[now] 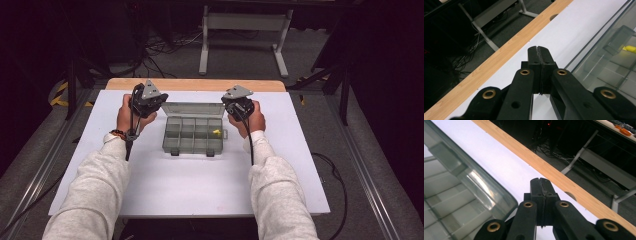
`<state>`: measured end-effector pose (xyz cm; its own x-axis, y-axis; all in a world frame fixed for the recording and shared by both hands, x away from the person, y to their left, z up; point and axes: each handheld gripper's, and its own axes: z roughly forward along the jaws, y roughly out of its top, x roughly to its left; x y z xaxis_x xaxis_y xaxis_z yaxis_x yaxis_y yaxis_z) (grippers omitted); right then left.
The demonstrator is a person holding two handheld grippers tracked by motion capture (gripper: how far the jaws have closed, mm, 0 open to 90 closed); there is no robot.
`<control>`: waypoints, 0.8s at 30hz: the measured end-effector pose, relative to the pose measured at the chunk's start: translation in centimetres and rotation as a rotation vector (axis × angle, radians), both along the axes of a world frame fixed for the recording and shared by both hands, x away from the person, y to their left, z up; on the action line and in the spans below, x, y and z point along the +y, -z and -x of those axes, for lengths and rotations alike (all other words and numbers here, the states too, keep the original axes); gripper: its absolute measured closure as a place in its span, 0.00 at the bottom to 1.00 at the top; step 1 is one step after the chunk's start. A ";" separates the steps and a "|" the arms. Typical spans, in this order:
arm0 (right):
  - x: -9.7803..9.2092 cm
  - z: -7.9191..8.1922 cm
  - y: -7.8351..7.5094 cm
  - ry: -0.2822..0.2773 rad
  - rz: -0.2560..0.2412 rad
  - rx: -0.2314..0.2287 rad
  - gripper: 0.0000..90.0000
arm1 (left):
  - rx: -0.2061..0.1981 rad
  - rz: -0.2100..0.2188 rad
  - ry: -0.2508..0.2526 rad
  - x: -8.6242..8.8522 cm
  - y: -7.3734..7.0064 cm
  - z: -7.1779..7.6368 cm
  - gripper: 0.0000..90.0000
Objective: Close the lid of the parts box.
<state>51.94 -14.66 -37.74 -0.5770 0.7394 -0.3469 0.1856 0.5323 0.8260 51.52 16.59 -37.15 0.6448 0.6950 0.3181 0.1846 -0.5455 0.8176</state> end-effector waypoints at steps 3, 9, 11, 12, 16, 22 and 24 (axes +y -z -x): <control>0.0 0.2 -0.1 0.000 0.006 0.001 1.00 | 0.005 0.000 0.003 0.0 0.1 0.1 1.00; 0.1 0.6 -0.3 -0.003 0.009 0.002 1.00 | 0.006 -0.009 0.005 0.0 0.0 0.3 1.00; 0.1 0.6 -0.3 -0.005 0.009 0.004 1.00 | 0.005 -0.021 0.010 -0.2 -0.1 0.5 1.00; 0.1 0.6 -0.3 -0.006 0.002 0.008 1.00 | 0.005 -0.023 0.011 -0.2 -0.1 0.5 1.00; 0.1 0.7 -0.2 -0.004 0.000 0.015 1.00 | 0.010 -0.025 0.019 -0.2 0.0 0.6 1.00; 0.1 1.1 -0.2 -0.002 0.004 0.019 1.00 | 0.008 -0.031 0.029 -0.2 0.0 1.0 1.00; 0.2 1.2 -0.3 -0.007 0.008 0.019 1.00 | 0.005 -0.035 0.049 -0.7 0.0 1.4 1.00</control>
